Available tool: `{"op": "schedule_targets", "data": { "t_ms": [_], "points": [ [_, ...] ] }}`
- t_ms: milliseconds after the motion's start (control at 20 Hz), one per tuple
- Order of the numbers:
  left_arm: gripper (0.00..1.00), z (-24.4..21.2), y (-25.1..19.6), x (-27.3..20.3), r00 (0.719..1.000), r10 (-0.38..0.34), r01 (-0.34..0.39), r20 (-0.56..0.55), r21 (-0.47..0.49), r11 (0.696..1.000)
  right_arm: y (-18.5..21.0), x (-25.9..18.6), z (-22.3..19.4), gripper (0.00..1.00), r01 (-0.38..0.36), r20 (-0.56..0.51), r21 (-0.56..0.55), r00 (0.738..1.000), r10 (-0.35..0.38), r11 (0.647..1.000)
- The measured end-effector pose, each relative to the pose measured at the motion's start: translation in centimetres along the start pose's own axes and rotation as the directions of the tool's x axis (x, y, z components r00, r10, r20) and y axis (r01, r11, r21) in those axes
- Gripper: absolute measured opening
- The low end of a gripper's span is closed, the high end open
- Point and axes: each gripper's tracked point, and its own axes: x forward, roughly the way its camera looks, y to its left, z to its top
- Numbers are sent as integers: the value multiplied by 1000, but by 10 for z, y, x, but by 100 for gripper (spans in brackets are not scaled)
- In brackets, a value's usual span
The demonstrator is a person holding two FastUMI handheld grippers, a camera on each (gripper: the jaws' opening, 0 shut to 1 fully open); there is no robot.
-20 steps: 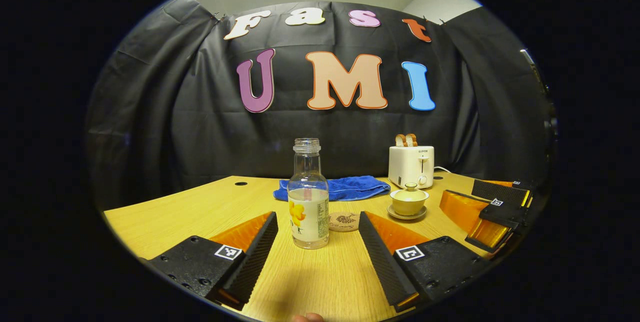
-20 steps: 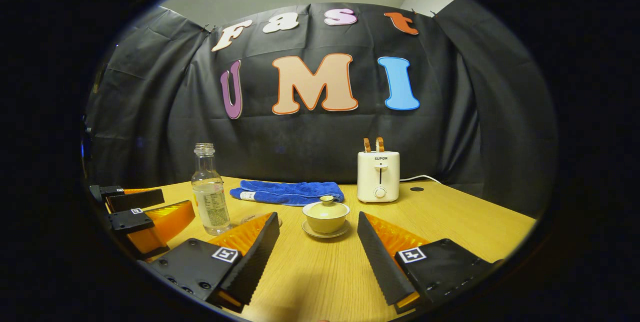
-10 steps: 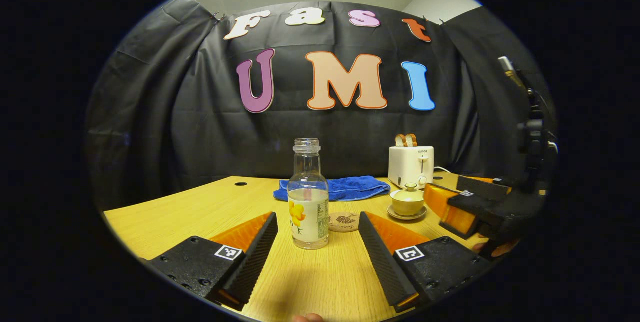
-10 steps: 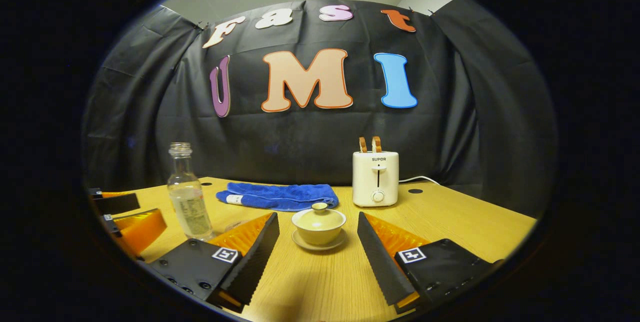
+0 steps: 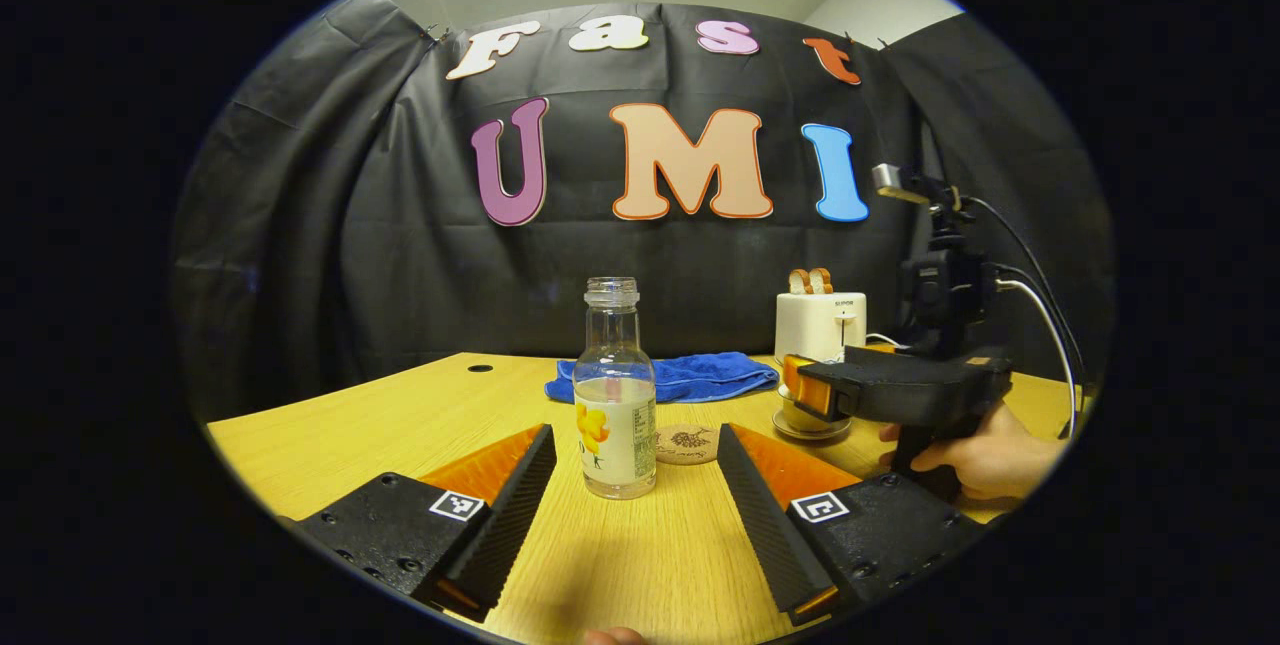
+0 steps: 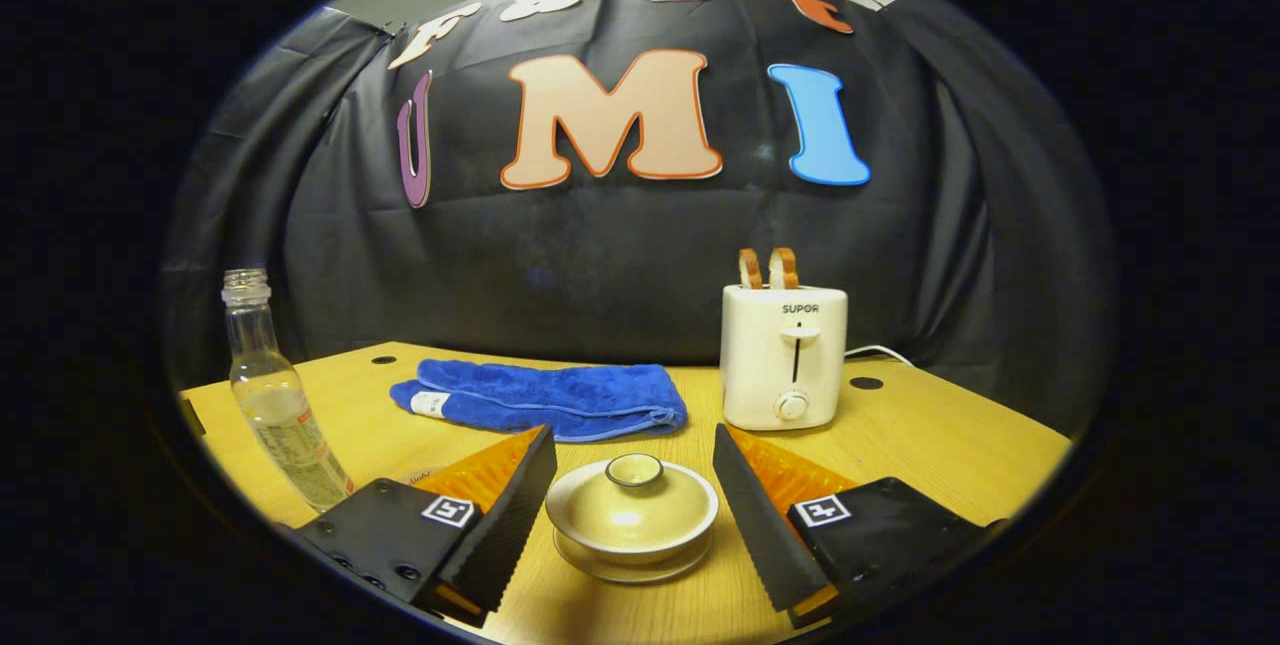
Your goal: Open the teacup lid with one hand, grasp the water bottle and pour water into the teacup with the other hand; after pouring, place the water bottle on the coaster and then close the teacup lid.
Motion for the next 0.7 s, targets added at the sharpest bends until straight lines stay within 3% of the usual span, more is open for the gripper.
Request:
{"op": "schedule_targets", "data": {
  "t_ms": [50,150,200,300,500,700],
  "points": [
    [95,0,0,1,1000,0,0,0,0,1000,-1,4,-1,99,-2,-6,-8,1000,2,1000],
    [95,0,0,1,1000,-1,1,0,0,1000,-3,12,-4,95,-8,-31,-4,999,8,1000],
    [95,-1,0,1,1000,-1,1,0,0,1000,-2,15,-5,100,-12,-44,2,999,12,1000],
    [95,-1,0,1,1000,-2,2,0,0,1000,-4,20,-8,94,-13,-63,18,998,14,1000],
    [95,-1,0,1,1000,-2,2,1,0,1000,-2,25,-8,66,-18,-65,0,998,18,1000],
    [95,-1,1,1,1000,-2,2,0,1,1000,4,30,-12,65,-36,-88,-17,996,35,999]
  ]
}}
